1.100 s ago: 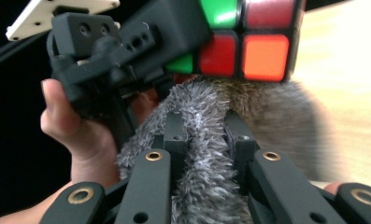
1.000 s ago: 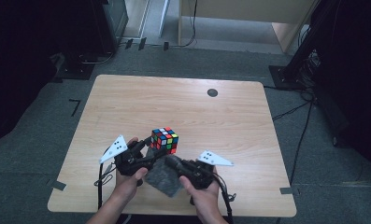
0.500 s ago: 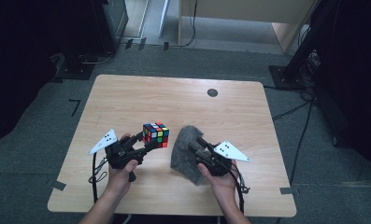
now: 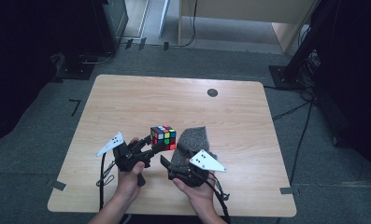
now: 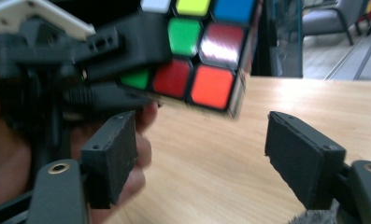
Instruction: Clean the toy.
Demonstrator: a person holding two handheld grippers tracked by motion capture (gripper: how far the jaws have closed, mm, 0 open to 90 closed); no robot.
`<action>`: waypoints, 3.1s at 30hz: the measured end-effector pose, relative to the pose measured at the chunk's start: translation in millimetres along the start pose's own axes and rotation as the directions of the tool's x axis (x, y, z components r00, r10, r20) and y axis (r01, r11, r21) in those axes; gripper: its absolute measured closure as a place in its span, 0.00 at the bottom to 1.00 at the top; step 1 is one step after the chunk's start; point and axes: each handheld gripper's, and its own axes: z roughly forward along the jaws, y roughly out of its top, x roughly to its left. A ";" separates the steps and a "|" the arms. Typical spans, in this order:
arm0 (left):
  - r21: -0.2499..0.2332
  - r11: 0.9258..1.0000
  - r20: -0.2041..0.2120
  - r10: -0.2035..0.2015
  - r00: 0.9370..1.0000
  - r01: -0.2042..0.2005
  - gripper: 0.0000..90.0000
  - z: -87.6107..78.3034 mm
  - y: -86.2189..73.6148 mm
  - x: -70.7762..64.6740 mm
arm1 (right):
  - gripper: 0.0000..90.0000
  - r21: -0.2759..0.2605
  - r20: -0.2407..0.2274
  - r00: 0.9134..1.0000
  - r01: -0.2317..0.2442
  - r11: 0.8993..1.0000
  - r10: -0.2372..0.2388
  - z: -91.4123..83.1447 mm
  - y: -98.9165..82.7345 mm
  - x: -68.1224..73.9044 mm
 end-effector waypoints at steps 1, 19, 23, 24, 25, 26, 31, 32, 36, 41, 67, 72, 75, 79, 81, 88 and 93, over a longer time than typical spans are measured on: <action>0.003 1.000 0.000 -0.007 1.000 0.007 0.38 0.5 -1.0 0.2 | 0.26 -0.006 0.005 1.000 0.004 1.000 -0.004 0.3 0.2 0.8; 0.047 0.995 0.048 -0.092 0.995 0.090 0.38 14.2 -18.1 -6.7 | 0.29 -0.067 0.166 0.979 0.135 0.989 -0.123 4.6 -6.2 10.1; 0.053 0.994 0.059 -0.095 0.994 0.092 0.37 12.3 -14.9 -3.8 | 0.37 -0.058 0.150 0.977 0.164 0.985 -0.154 2.4 -5.8 8.1; 0.057 0.994 0.063 -0.101 0.993 0.098 0.37 12.5 -14.9 -3.8 | 0.37 -0.056 0.149 0.974 0.178 0.982 -0.168 1.9 -5.4 7.7; 0.060 0.993 0.068 -0.110 0.992 0.106 0.37 12.9 -14.7 -3.7 | 0.37 -0.054 0.149 0.973 0.188 0.981 -0.178 1.4 -5.1 7.4; 0.070 0.992 0.073 -0.110 0.991 0.105 0.37 13.0 -14.1 -3.2 | 0.37 -0.049 0.149 0.970 0.202 0.978 -0.192 0.6 -4.6 7.3; 0.091 0.994 0.088 -0.065 0.994 0.057 0.35 12.3 -10.0 -4.6 | 0.37 -0.038 0.126 0.963 0.243 0.969 -0.236 -3.7 -1.7 6.1; 0.087 0.995 0.084 -0.050 0.995 0.043 0.35 12.1 -9.3 -5.3 | 0.38 -0.035 0.120 0.965 0.241 0.970 -0.235 -4.1 -1.2 5.8; 0.108 0.994 0.074 0.007 0.997 -0.015 0.34 12.3 -7.6 -7.1 | 0.38 -0.023 0.098 0.967 0.237 0.971 -0.234 -5.4 -0.7 3.7; 0.119 0.993 0.080 0.015 0.997 -0.024 0.34 14.3 -6.0 -8.7 | 0.39 -0.014 0.093 0.967 0.241 0.970 -0.239 -7.8 0.7 2.1; 0.165 0.974 0.164 -0.183 0.969 0.156 0.37 20.3 -16.3 -0.3 | 0.38 -0.052 0.193 0.908 0.388 0.920 -0.372 -8.7 -2.2 7.8; 0.141 0.990 0.119 -0.034 0.992 0.016 0.30 20.9 -13.8 -6.5 | 0.38 -0.026 0.201 0.908 0.379 0.925 -0.367 -8.8 -1.8 9.5; 0.198 0.980 0.131 -0.050 0.990 0.024 0.27 20.5 -8.5 -4.8 | 0.38 -0.021 0.196 0.911 0.373 0.928 -0.362 -9.2 -2.2 8.2; 0.187 0.982 0.100 -0.035 0.994 0.016 0.15 14.9 -0.5 -1.9 | 0.38 -0.012 0.201 0.912 0.367 0.930 -0.358 -9.6 -2.1 5.9; 0.180 0.983 0.050 0.038 0.998 -0.046 0.11 11.6 3.6 -2.6 | 0.38 -0.006 0.206 0.914 0.358 0.934 -0.349 -9.5 -2.2 3.3; 0.224 0.937 -0.141 0.304 0.942 -0.269 0.10 4.4 13.7 -3.3 | 0.38 0.029 0.236 0.921 0.313 0.949 -0.310 -12.5 -0.9 -13.0; 0.275 0.895 -0.207 0.411 0.888 -0.350 0.17 5.8 12.2 -0.2 | 0.38 0.015 0.238 0.946 0.224 0.975 -0.221 -20.4 7.4 -30.4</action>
